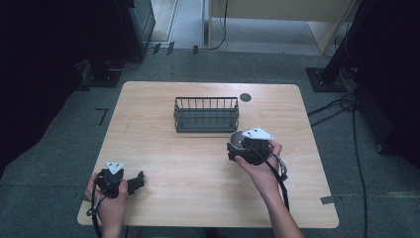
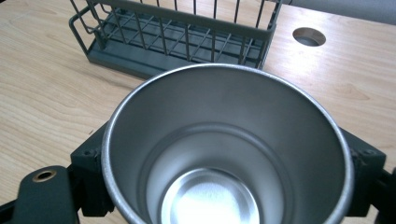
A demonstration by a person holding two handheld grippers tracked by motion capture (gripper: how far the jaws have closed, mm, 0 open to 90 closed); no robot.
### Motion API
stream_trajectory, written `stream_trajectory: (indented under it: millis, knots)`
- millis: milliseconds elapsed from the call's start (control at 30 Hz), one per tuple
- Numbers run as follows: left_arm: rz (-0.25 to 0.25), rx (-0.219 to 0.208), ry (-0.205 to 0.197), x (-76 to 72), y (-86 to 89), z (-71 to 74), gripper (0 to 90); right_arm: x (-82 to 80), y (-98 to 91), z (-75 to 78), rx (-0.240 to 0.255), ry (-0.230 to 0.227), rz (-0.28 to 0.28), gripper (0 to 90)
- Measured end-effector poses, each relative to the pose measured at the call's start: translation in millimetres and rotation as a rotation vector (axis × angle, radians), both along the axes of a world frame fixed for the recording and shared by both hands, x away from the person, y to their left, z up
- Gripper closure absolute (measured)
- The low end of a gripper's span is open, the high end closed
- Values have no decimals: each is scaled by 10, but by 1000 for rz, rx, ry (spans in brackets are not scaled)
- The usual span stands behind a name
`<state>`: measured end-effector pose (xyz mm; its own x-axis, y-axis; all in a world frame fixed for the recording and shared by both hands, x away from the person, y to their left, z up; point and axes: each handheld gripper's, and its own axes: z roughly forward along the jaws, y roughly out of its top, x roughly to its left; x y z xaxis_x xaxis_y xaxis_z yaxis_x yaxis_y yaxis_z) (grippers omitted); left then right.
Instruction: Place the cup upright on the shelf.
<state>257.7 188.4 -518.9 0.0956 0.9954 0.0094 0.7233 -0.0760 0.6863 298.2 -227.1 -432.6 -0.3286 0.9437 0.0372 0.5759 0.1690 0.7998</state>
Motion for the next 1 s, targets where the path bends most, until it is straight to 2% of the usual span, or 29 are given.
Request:
stream_trajectory:
  millis: [300, 1000]
  knots:
    - [0, 0, 0, 0, 0, 0, 0, 96, 35, 127, 19, -7, 15, 150]
    - [1, 0, 1, 0, 0, 1, 0, 304, 161, 332, 1, -23, 50, 151]
